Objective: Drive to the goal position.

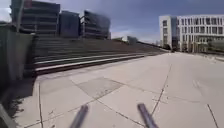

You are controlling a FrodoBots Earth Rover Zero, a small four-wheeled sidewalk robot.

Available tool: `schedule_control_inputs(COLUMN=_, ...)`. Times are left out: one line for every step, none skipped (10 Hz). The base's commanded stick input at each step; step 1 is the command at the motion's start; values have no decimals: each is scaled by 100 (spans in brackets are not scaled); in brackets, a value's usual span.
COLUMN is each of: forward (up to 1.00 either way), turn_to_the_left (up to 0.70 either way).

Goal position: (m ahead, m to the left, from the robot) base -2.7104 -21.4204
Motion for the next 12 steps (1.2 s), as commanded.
schedule_control_inputs(forward=70, turn_to_the_left=0)
schedule_control_inputs(forward=70, turn_to_the_left=0)
schedule_control_inputs(forward=70, turn_to_the_left=0)
schedule_control_inputs(forward=70, turn_to_the_left=0)
schedule_control_inputs(forward=70, turn_to_the_left=-20)
schedule_control_inputs(forward=70, turn_to_the_left=-35)
schedule_control_inputs(forward=70, turn_to_the_left=-35)
schedule_control_inputs(forward=70, turn_to_the_left=-35)
schedule_control_inputs(forward=70, turn_to_the_left=-35)
schedule_control_inputs(forward=70, turn_to_the_left=-35)
schedule_control_inputs(forward=70, turn_to_the_left=-35)
schedule_control_inputs(forward=70, turn_to_the_left=-35)
